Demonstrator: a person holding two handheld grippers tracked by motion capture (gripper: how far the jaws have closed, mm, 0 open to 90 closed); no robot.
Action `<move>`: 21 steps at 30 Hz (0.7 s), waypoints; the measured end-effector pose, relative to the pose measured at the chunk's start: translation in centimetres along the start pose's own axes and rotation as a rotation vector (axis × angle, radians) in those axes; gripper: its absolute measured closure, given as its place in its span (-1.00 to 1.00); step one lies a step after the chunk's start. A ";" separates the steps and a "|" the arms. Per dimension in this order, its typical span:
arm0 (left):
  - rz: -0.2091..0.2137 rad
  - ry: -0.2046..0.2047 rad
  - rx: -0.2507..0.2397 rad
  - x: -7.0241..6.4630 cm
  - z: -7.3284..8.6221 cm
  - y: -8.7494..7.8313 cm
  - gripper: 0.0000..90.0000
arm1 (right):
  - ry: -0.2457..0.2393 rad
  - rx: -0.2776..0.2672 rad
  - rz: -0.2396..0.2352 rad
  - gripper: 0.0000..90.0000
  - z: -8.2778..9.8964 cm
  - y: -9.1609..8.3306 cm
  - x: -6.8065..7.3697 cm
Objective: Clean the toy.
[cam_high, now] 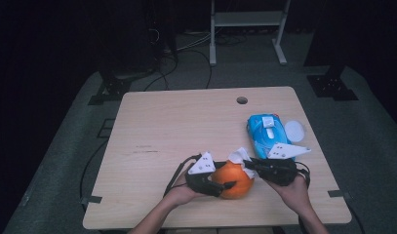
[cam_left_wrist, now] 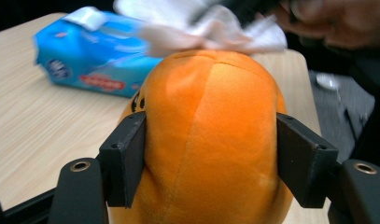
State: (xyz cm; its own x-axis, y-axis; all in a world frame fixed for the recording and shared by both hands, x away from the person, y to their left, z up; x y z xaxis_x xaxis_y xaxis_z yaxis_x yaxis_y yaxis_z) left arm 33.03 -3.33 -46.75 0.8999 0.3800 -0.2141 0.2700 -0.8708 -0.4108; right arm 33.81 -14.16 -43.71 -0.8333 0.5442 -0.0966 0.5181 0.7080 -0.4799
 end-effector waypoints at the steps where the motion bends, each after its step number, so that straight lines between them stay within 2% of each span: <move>1: 0.000 0.000 0.000 0.0 0.0 0.0 -0.30 | 0.000 0.000 0.000 0.87 0.0 0.0 0.0; 2: -0.003 -0.049 -0.013 0.8 -0.1 -0.3 -0.31 | 0.036 0.005 -0.007 0.87 0.8 0.0 -0.5; 4: 0.001 -0.067 -0.019 0.9 -0.2 -0.2 -0.31 | 0.048 0.000 -0.014 0.87 0.9 0.0 -0.4; 6: -0.003 -0.070 -0.026 0.7 -0.2 0.1 -0.32 | 0.030 -0.005 -0.021 0.87 0.3 0.0 0.1; 8: -0.010 -0.069 -0.026 0.6 -0.2 0.2 -0.32 | 0.015 -0.031 -0.048 0.87 -0.6 0.0 1.0; 9: -0.010 -0.069 -0.026 0.6 -0.2 0.2 -0.32 | 0.015 -0.031 -0.048 0.87 -0.6 0.0 1.0; 11: -0.022 -0.071 -0.037 0.5 -0.2 0.3 -0.32 | -0.014 -0.047 -0.071 0.87 -1.4 0.2 2.1; 12: -0.019 -0.063 -0.030 0.4 -0.2 0.2 -0.33 | -0.040 -0.036 -0.067 0.87 -1.5 0.4 2.6; 14: -0.009 -0.052 -0.028 0.3 -0.2 0.1 -0.34 | -0.042 -0.034 -0.066 0.87 -1.5 0.5 2.6; 16: 0.028 -0.044 -0.031 0.1 -0.2 0.0 -0.50 | -0.004 -0.037 -0.082 0.87 -0.9 0.3 1.9; 19: 0.035 -0.032 -0.022 0.3 0.2 0.4 -0.69 | 0.010 -0.039 -0.086 0.87 -0.4 0.1 1.4; 20: 0.035 -0.032 -0.022 0.3 0.2 0.4 -0.72 | 0.009 -0.037 -0.083 0.87 -0.4 0.1 1.3; 21: 0.040 -0.052 -0.020 0.4 0.4 0.6 -0.72 | 0.007 -0.035 -0.076 0.87 -0.3 0.0 1.2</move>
Point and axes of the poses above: each handheld gripper's, and its own axes: y roughly forward along the jaws, z roughly out of its underside, x roughly to its left, the point moved 10 cm from there along y, roughly forward along the jaws, and after that the axes turned 11 degrees about -y, right-handed, at the moved point
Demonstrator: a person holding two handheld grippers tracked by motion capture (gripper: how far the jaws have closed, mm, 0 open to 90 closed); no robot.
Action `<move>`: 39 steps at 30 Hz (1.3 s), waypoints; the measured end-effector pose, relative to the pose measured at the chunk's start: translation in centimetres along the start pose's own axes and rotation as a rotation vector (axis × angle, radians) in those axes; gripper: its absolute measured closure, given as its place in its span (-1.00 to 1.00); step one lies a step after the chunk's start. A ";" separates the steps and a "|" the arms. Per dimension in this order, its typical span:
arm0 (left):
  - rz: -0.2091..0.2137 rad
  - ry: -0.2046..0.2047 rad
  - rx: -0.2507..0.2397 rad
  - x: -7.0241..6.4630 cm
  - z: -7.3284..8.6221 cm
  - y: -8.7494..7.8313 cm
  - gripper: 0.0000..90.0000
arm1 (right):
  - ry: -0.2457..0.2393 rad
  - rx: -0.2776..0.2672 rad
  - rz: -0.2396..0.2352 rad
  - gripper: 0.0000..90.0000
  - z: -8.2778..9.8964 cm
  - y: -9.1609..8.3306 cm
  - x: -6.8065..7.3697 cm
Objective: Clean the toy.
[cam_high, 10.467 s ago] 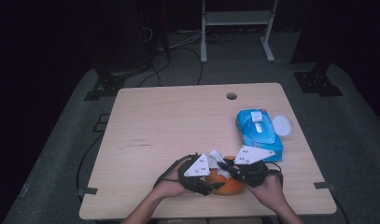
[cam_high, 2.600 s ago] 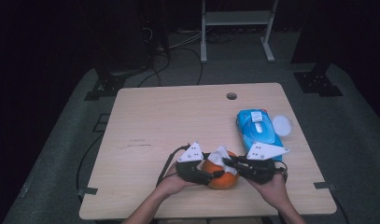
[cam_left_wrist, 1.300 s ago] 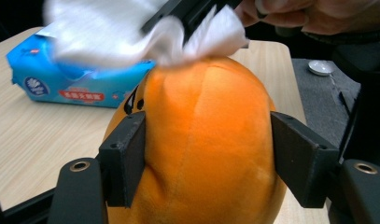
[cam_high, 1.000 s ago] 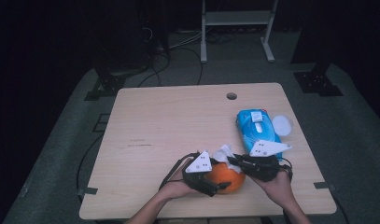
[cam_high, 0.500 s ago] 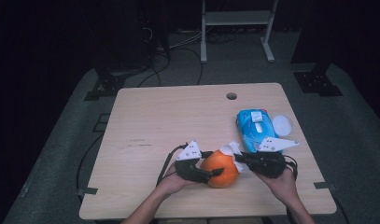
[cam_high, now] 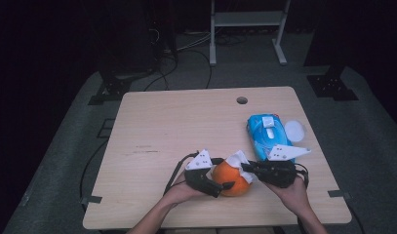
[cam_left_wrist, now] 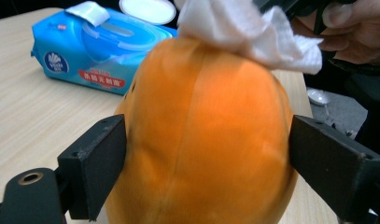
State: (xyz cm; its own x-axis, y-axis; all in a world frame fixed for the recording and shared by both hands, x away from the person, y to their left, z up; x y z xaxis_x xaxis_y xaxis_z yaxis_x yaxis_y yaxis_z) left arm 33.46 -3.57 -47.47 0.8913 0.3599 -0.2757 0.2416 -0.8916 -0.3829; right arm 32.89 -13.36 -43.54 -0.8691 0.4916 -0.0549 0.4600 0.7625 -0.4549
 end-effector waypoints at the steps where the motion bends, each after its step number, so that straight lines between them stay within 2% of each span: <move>1: -0.001 -0.002 -0.001 0.0 0.0 0.0 -0.67 | -0.003 0.002 0.007 0.87 0.0 -0.1 -0.1; 2: -0.001 -0.002 -0.001 0.0 0.0 0.0 -0.58 | -0.005 0.005 0.015 0.87 0.0 -0.1 -0.3; 3: -0.012 0.003 -0.001 0.0 -0.1 -0.1 -0.48 | -0.006 0.010 0.026 0.87 0.0 -0.2 -0.4; 4: -0.022 -0.006 -0.003 -0.1 -0.2 0.0 -0.48 | -0.006 0.010 0.026 0.87 0.0 -0.2 -0.4; 5: -0.035 -0.008 0.003 -0.4 -0.3 0.1 -0.37 | -0.018 0.013 0.044 0.87 -0.4 -0.2 -0.2; 7: -0.043 0.006 0.006 -0.7 -0.4 0.2 -0.34 | -0.033 0.010 0.049 0.87 -0.6 -0.2 -0.1; 8: -0.055 0.031 0.009 -1.3 -0.4 0.5 -0.32 | -0.050 -0.010 0.020 0.87 -1.4 0.1 1.1; 9: -0.063 0.040 0.011 -1.3 -0.4 0.6 -0.32 | -0.063 -0.009 0.004 0.87 -1.6 0.3 1.7; 11: -0.072 0.045 0.014 -1.3 -0.3 0.6 -0.31 | -0.096 0.006 0.006 0.87 -1.7 0.8 2.3; 12: -0.065 0.036 0.007 -1.3 -0.3 0.5 -0.31 | -0.102 0.014 0.013 0.87 -1.7 0.9 2.3; 14: -0.057 0.033 0.007 -1.3 -0.3 0.4 -0.31 | -0.084 0.010 0.020 0.87 -1.6 0.8 1.6; 18: 0.036 0.001 0.017 -1.2 -0.2 0.0 -0.43 | -0.045 0.009 0.058 0.87 -0.7 0.0 -0.4; 19: 0.036 0.001 0.017 -1.2 -0.2 0.0 -0.45 | -0.045 0.009 0.058 0.87 -0.7 0.0 -0.4; 21: 0.049 -0.014 0.013 -0.9 -0.2 0.0 -0.46 | -0.014 0.016 0.079 0.87 0.0 -0.5 -1.2; 23: 0.037 -0.002 0.008 -0.9 -0.2 0.1 -0.45 | -0.013 0.016 0.081 0.87 0.0 -0.6 -1.3; 24: 0.025 0.005 0.005 -0.9 -0.1 0.2 -0.34 | -0.019 0.015 0.083 0.87 -0.1 -0.6 -1.1; 25: 0.009 0.021 0.012 -0.9 0.0 0.3 -0.29 | -0.044 0.018 0.085 0.87 -0.4 -0.3 -0.6; 26: 0.009 0.021 0.012 -0.9 0.0 0.3 -0.28 | -0.044 0.018 0.085 0.87 -0.4 -0.3 -0.6; 27: 0.001 0.018 0.009 -0.9 0.1 0.3 -0.28 | -0.066 0.018 0.072 0.87 -0.8 0.0 0.4; 30: -0.003 0.022 0.007 -0.9 0.1 0.5 -0.28 | -0.097 0.022 0.030 0.86 -1.4 0.8 2.2; 32: 0.002 0.021 0.009 -1.0 0.2 0.6 -0.28 | -0.137 0.039 0.010 0.86 -1.6 1.4 3.3; 34: 0.007 0.025 0.010 -1.1 0.4 0.6 -0.27 | -0.159 0.060 0.034 0.87 -1.5 1.9 3.3; 39: 0.010 0.046 0.010 -1.3 0.5 0.7 -0.26 | -0.120 0.051 0.065 0.87 -1.5 1.4 1.7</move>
Point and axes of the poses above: each handheld gripper's, and its own axes: y roughly forward along the jaws, z roughly out of its underside, x roughly to its left, the point moved 10 cm from there along y, roughly forward along the jaws, and after that the axes turned 11 degrees about -y, right-handed, at the moved point
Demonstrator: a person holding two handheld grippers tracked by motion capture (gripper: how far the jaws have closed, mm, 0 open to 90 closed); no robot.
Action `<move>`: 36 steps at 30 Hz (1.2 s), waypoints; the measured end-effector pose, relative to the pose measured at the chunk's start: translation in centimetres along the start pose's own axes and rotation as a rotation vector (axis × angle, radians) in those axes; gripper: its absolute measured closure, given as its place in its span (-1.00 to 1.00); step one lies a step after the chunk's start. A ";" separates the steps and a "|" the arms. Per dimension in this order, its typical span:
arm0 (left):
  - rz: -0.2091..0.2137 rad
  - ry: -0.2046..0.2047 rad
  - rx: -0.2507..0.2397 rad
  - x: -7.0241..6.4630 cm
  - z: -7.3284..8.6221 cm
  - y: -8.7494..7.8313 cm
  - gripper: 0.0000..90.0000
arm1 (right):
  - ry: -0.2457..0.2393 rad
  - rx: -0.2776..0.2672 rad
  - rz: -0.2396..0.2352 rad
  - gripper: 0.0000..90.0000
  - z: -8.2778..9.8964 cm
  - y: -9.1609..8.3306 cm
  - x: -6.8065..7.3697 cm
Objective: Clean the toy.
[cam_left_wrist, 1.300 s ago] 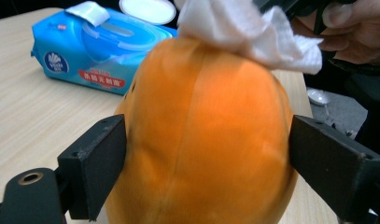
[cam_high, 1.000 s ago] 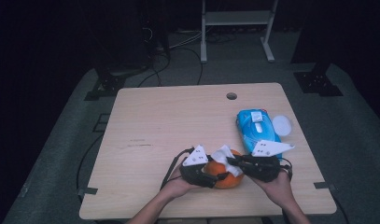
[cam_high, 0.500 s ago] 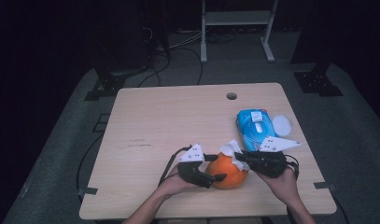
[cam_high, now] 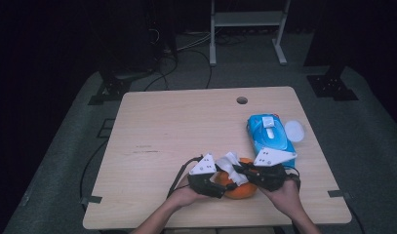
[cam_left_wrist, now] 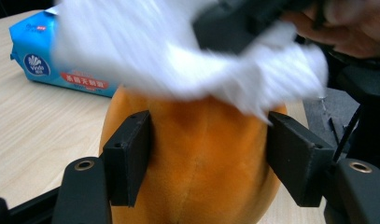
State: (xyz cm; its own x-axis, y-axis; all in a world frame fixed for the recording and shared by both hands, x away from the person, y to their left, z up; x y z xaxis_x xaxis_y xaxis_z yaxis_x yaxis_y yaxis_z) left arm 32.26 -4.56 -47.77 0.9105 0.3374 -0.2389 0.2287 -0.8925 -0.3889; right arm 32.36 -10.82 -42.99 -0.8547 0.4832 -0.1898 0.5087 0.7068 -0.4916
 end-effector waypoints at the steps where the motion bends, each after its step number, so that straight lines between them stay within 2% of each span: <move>1: 0.000 0.007 0.001 0.0 0.0 0.0 -0.25 | 0.008 -0.003 0.012 0.87 0.2 -0.3 -0.6; 2: -0.003 0.008 -0.002 0.1 -0.1 0.0 -0.24 | 0.032 -0.006 0.030 0.87 0.6 -0.8 -1.5; 4: 0.001 0.000 -0.005 0.1 -0.1 0.0 -0.24 | 0.043 -0.008 0.036 0.87 0.8 -1.1 -1.8; 6: 0.000 -0.016 -0.009 0.4 -0.1 -0.3 -0.24 | 0.058 -0.007 0.061 0.87 1.4 -1.7 -2.8; 8: -0.003 -0.028 -0.008 0.8 -0.2 -0.4 -0.25 | 0.088 -0.002 0.065 0.87 2.3 -2.3 -3.5; 9: -0.002 -0.031 -0.009 0.8 -0.2 -0.4 -0.26 | 0.106 -0.003 0.057 0.87 2.7 -2.5 -3.4; 11: -0.007 -0.030 -0.012 0.7 -0.2 -0.3 -0.26 | 0.106 -0.003 0.058 0.87 2.7 -2.5 -3.3; 13: -0.012 -0.033 -0.014 0.7 -0.2 -0.2 -0.26 | 0.085 -0.003 0.059 0.87 2.3 -2.5 -2.8; 14: -0.013 -0.037 -0.014 0.7 -0.2 -0.1 -0.26 | 0.078 -0.013 0.046 0.87 1.9 -2.3 -2.4; 15: -0.017 -0.035 -0.013 0.7 -0.2 -0.1 -0.26 | 0.075 -0.023 0.015 0.87 1.3 -1.9 -1.5; 18: -0.020 -0.028 -0.012 0.6 -0.1 -0.1 -0.26 | 0.033 -0.015 0.004 0.86 0.5 -1.3 -0.3; 20: -0.019 -0.031 -0.012 0.7 -0.1 -0.1 -0.28 | 0.021 -0.007 0.012 0.86 0.5 -1.2 -0.4; 21: -0.005 -0.023 -0.017 0.5 -0.3 -0.2 -0.31 | 0.031 -0.007 0.012 0.86 0.7 -1.3 -0.7; 23: 0.006 -0.020 -0.019 0.4 -0.3 -0.2 -0.48 | 0.039 -0.009 0.010 0.86 0.9 -1.4 -1.1; 25: 0.046 -0.019 -0.011 0.8 -0.1 -0.4 -0.66 | 0.067 -0.010 -0.004 0.86 1.6 -1.6 -1.4; 27: 0.051 -0.029 -0.004 1.1 0.2 -0.4 -0.77 | 0.070 -0.009 -0.006 0.86 1.7 -1.7 -1.4; 28: 0.073 -0.047 0.029 1.5 1.0 0.1 -0.80 | 0.078 -0.013 -0.013 0.86 1.8 -1.8 -1.4; 30: 0.064 -0.028 0.057 1.6 1.9 0.8 -0.86 | 0.085 -0.017 -0.019 0.86 1.8 -1.7 -1.4; 32: 0.050 -0.012 0.060 1.5 2.1 1.1 -0.86 | 0.081 -0.015 -0.016 0.85 1.7 -1.5 -1.5; 34: 0.044 -0.008 0.061 1.6 2.0 1.0 -0.65 | 0.078 -0.014 -0.011 0.85 1.7 -1.5 -1.5; 35: 0.032 -0.004 0.058 1.7 1.8 0.8 -0.65 | 0.072 -0.015 -0.004 0.86 1.6 -1.5 -1.5; 36: 0.020 -0.002 0.053 1.7 1.6 0.6 -0.50 | 0.073 -0.017 0.002 0.86 1.5 -1.6 -1.4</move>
Point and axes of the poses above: each handheld gripper's, and its own axes: y roughly forward along the jaws, z roughly out of its underside, x roughly to its left, the point moved 10 cm from there along y, roughly forward along the jaws, and after that the axes turned 11 degrees about -y, right-handed, at the moved point
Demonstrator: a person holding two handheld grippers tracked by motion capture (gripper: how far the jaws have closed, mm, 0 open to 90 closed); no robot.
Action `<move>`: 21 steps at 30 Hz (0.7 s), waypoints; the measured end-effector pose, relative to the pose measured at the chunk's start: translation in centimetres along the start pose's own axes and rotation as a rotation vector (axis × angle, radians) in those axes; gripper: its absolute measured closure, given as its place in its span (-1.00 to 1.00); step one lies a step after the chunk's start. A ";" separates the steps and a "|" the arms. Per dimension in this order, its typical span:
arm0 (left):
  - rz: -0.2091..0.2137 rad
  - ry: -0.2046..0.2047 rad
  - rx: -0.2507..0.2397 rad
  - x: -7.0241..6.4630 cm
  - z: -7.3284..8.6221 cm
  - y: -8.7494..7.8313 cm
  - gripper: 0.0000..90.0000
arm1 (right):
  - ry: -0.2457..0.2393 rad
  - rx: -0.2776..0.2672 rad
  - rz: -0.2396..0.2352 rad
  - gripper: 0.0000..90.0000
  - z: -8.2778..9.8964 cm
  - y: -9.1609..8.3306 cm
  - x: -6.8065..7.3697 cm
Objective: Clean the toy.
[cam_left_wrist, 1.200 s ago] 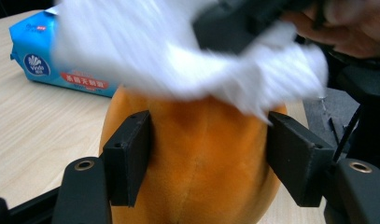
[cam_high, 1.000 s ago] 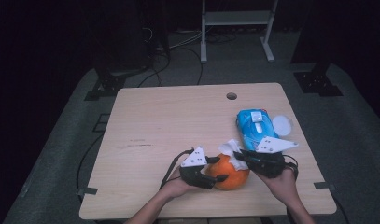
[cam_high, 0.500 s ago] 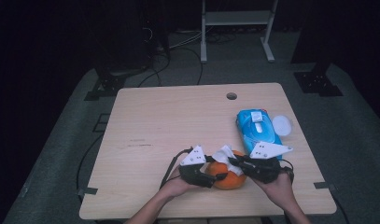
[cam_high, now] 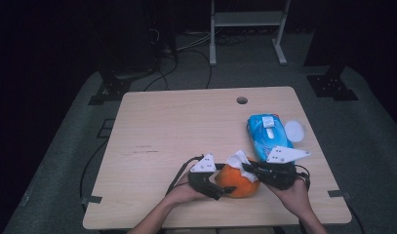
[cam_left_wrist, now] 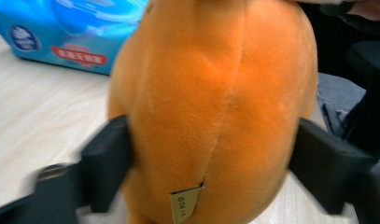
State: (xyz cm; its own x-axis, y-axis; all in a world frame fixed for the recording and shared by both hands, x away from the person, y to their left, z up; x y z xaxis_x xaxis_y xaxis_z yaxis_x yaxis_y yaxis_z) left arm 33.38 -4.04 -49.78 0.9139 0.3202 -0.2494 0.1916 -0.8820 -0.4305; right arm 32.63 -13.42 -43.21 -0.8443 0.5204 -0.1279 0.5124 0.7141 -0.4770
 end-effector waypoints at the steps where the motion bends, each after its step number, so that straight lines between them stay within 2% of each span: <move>1: -0.010 0.010 -0.002 -0.1 -0.2 -0.1 -0.35 | -0.013 -0.018 0.004 0.86 -0.7 -0.2 0.4; 2: -0.035 0.027 -0.006 -0.2 -0.4 -0.1 -0.33 | -0.020 -0.023 -0.004 0.86 -1.0 -0.2 0.8; 3: -0.035 0.027 -0.006 -0.2 -0.4 -0.1 -0.31 | -0.020 -0.023 -0.004 0.86 -1.0 -0.2 0.8; 4: -0.039 0.025 -0.011 -0.3 -0.5 -0.1 -0.30 | -0.039 -0.031 -0.047 0.86 -1.6 0.3 2.1; 5: -0.043 0.031 -0.009 -0.4 -0.6 0.0 -0.30 | -0.039 -0.031 -0.047 0.86 -1.6 0.3 2.1; 6: -0.051 0.046 0.000 -0.4 -0.5 -0.1 -0.29 | -0.088 0.003 -0.041 0.85 -1.4 0.9 2.9; 7: -0.051 0.046 0.000 -0.4 -0.5 -0.1 -0.27 | -0.088 0.003 -0.041 0.85 -1.4 0.9 2.9; 9: -0.049 0.030 -0.014 -0.3 -0.6 -0.4 -0.26 | -0.092 0.002 -0.026 0.85 -1.4 0.9 2.5; 10: -0.054 0.023 -0.023 -0.2 -0.9 -0.6 -0.26 | -0.066 -0.005 0.008 0.85 -1.2 0.4 1.2; 11: -0.054 0.023 -0.023 -0.2 -0.9 -0.6 -0.26 | -0.059 -0.005 0.023 0.85 -1.0 0.1 0.6; 12: -0.054 0.002 -0.039 -0.1 -1.1 -0.7 -0.25 | -0.043 -0.006 0.039 0.85 -0.6 -0.1 -0.2; 13: -0.054 0.002 -0.039 -0.1 -1.1 -0.7 -0.25 | -0.043 -0.006 0.039 0.85 -0.6 -0.1 -0.2; 15: -0.055 0.001 -0.041 0.0 -1.2 -0.6 -0.25 | -0.015 -0.008 0.058 0.85 0.1 -0.6 -1.3; 17: -0.060 0.000 -0.038 0.0 -1.1 -0.7 -0.25 | -0.025 -0.006 0.071 0.85 0.2 -0.8 -1.2; 18: -0.063 -0.020 -0.036 0.1 -1.0 -0.6 -0.25 | -0.036 -0.005 0.075 0.85 0.1 -0.8 -0.9; 19: -0.063 -0.020 -0.036 0.1 -1.0 -0.6 -0.25 | -0.036 -0.005 0.075 0.85 0.1 -0.8 -0.9; 20: -0.060 -0.035 -0.034 0.3 -0.9 -0.7 -0.25 | -0.059 -0.012 0.060 0.85 -0.3 -0.4 0.1; 21: -0.060 -0.035 -0.034 0.3 -0.9 -0.7 -0.25 | -0.059 -0.012 0.060 0.85 -0.3 -0.4 0.1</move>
State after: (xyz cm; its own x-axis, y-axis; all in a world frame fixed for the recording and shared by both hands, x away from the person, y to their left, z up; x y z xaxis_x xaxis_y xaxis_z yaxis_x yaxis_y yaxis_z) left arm 33.82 -3.59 -48.80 0.8876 0.3842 -0.2541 0.2584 -0.8719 -0.4160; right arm 32.34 -13.50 -42.72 -0.8195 0.5345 -0.2068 0.5640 0.6879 -0.4569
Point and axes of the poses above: each handheld gripper's, and its own axes: y roughly forward along the jaws, z roughly out of its underside, x roughly to its left, the point moved 10 cm from there along y, roughly forward along the jaws, and after that the axes turned 11 degrees about -y, right-handed, at the moved point
